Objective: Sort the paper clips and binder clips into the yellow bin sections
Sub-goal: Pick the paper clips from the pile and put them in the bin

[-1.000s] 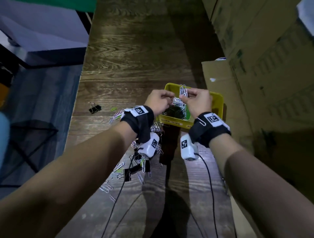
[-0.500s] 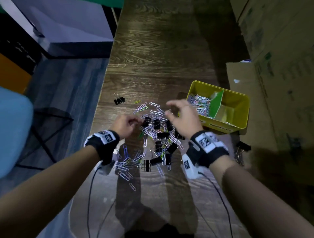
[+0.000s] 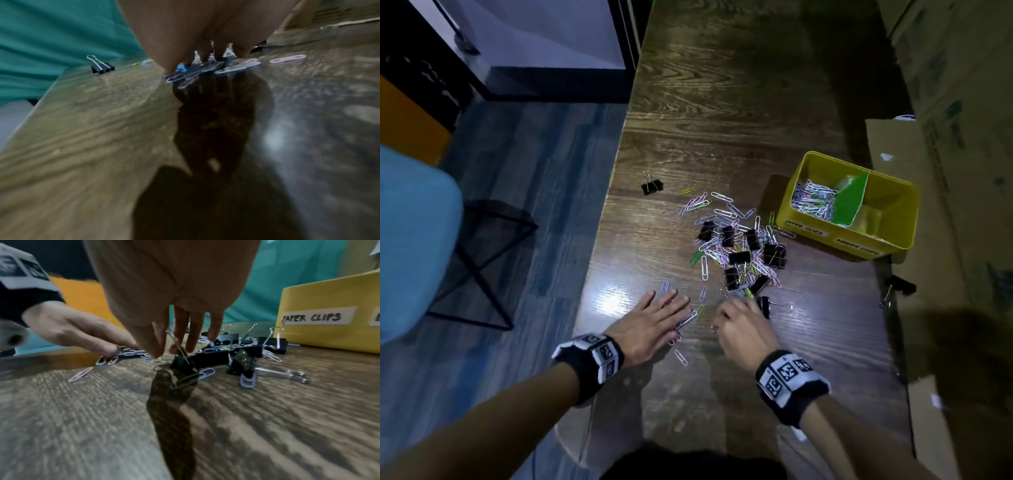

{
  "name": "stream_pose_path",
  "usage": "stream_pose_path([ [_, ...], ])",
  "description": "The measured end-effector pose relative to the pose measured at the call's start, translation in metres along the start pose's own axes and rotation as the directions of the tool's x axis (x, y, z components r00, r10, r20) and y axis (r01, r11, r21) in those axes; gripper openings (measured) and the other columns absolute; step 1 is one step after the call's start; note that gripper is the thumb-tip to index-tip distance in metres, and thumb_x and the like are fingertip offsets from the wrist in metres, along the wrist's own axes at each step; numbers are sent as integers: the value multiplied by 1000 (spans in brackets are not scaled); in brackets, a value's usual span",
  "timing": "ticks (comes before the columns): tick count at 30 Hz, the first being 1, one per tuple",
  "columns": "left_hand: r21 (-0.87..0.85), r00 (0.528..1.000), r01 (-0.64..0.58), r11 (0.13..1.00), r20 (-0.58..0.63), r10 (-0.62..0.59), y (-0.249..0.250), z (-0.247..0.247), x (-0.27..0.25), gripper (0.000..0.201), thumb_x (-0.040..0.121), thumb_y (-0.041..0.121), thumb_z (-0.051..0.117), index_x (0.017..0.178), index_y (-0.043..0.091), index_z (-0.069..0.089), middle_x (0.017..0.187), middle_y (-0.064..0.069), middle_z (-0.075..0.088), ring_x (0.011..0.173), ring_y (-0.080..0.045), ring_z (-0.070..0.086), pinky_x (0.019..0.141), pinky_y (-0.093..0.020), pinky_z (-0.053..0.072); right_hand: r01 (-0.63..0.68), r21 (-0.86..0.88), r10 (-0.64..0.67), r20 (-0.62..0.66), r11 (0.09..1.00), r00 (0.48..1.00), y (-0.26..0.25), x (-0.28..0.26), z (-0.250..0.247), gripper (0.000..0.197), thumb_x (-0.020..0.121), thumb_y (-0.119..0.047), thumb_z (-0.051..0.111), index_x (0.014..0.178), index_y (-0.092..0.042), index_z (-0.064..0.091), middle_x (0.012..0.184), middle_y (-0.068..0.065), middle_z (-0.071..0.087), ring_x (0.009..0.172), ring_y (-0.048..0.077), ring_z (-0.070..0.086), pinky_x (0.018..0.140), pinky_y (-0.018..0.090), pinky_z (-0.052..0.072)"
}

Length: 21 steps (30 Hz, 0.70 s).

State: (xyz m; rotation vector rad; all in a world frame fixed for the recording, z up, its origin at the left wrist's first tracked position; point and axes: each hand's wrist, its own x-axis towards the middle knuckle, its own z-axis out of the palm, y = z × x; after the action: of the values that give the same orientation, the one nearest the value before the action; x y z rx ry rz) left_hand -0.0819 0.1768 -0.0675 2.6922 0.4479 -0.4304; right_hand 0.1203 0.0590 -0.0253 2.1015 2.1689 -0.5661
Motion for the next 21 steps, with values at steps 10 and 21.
stream_pose_path([
  [10, -222, 870, 409, 885, -198, -452, 5, -18, -7, 60, 86, 57, 24, 131, 24, 45, 125, -5, 49, 109, -27, 46, 85, -42, 42, -107, -30, 109, 45, 994, 993, -45, 16, -3, 94, 69, -57, 69, 138, -2, 36, 131, 21, 45, 121, 36, 43, 108, 48, 30],
  [21, -239, 909, 370, 898, -106, -403, 10, -18, -33, 86, 64, 67, 63, 137, 30, 36, 133, -4, 38, 111, -26, 39, 100, -38, 38, -240, 83, 229, 127, 967, 965, -71, 20, 6, 107, 70, -56, 70, 144, 1, 16, 133, 16, 33, 122, 31, 34, 105, 39, 31],
])
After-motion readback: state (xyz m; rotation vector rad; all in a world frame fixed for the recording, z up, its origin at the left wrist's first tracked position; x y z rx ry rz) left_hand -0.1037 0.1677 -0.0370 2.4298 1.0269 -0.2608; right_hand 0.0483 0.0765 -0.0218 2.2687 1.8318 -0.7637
